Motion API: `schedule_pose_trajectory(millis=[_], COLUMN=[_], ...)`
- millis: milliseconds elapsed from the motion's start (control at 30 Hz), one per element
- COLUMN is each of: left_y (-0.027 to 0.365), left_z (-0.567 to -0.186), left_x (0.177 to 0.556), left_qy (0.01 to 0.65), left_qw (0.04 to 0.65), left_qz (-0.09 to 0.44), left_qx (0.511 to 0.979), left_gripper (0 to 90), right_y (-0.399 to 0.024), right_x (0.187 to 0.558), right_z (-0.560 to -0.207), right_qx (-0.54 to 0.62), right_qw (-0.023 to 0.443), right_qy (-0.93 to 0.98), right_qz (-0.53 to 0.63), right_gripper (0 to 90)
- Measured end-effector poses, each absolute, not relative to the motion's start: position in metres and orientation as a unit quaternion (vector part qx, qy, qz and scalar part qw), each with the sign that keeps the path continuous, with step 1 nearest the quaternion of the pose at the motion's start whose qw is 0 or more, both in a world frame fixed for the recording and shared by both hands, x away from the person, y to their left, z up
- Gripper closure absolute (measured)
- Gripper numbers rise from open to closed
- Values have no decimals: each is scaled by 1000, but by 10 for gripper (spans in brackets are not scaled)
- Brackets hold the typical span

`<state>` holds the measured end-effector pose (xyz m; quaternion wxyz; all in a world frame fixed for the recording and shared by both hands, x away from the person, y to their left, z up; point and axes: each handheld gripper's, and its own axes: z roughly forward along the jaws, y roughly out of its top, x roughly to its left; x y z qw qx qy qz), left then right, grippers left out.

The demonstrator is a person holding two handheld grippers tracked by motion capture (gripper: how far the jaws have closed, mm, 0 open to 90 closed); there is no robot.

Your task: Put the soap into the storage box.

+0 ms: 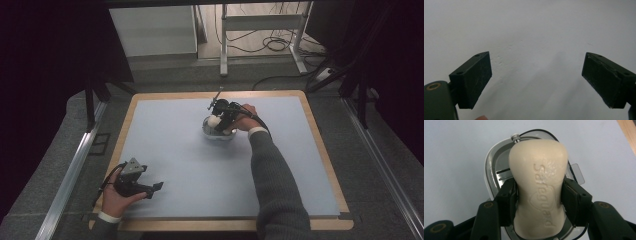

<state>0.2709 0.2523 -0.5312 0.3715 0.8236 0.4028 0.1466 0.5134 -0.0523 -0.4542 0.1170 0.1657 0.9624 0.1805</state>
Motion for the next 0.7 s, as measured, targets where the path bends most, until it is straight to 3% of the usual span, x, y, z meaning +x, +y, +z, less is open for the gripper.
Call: schedule_pose_trajectory(millis=[233,333,700], left_y=[252,252,250], left_z=[-531,-532,-532], left_x=[271,271,271], left_qy=[402,402,402], left_qw=[370,369,369], left_qz=[146,147,147], left_qx=[825,825,825], left_gripper=[96,96,97], right_y=[-59,-67,-107], right_x=[509,505,478], right_z=[-444,-438,-438], right_qx=[195,222,284], right_qw=[119,99,129], right_qy=[949,935,908], right_qz=[216,257,279], right_gripper=[407,390,324])
